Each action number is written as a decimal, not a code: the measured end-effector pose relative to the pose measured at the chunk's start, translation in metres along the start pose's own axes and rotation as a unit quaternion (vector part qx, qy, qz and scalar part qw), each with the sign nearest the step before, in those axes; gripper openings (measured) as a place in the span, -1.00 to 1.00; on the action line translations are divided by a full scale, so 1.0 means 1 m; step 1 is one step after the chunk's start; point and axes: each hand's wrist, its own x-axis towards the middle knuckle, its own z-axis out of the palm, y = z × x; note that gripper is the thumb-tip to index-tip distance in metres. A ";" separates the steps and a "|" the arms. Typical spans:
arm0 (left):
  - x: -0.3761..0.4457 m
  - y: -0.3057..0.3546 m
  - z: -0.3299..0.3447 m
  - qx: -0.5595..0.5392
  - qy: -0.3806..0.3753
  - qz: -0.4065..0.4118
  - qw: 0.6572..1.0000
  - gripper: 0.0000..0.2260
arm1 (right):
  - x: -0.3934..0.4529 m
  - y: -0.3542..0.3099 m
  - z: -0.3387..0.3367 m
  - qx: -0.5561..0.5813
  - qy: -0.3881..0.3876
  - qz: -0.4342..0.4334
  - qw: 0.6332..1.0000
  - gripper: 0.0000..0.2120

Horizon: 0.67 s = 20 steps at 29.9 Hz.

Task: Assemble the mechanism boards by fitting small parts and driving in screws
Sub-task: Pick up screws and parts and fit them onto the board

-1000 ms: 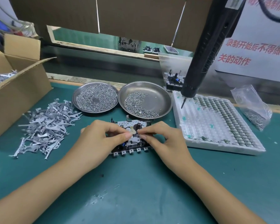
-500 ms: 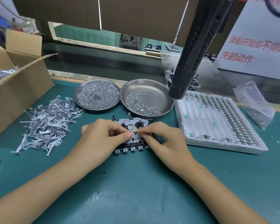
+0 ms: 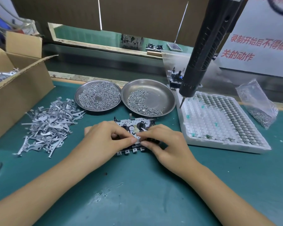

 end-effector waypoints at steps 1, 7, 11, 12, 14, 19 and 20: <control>0.000 0.000 0.000 0.001 -0.002 0.000 1.000 -0.92 | 0.000 -0.001 -0.001 0.014 0.012 0.011 1.000 -0.83; 0.002 -0.002 -0.001 -0.021 -0.006 0.010 1.000 -0.87 | 0.002 -0.001 -0.002 0.078 0.096 0.100 0.987 -0.83; 0.020 -0.010 -0.016 0.014 0.154 0.070 0.985 -0.88 | 0.004 -0.002 -0.001 0.033 0.134 0.082 0.987 -0.80; 0.028 -0.014 -0.021 0.059 0.190 0.071 0.977 -0.85 | 0.006 -0.002 -0.002 0.010 0.141 0.071 0.987 -0.79; 0.047 -0.024 -0.031 0.160 0.205 0.038 0.965 -0.77 | 0.016 -0.001 -0.006 -0.034 0.151 0.057 0.986 -0.75; 0.081 -0.030 -0.038 0.289 0.096 -0.083 0.949 -0.72 | 0.068 0.016 -0.018 -0.179 -0.005 0.159 0.971 -0.67; 0.084 -0.030 -0.037 0.282 0.090 -0.098 0.950 -0.75 | 0.076 0.021 -0.016 -0.215 -0.062 0.191 0.956 -0.69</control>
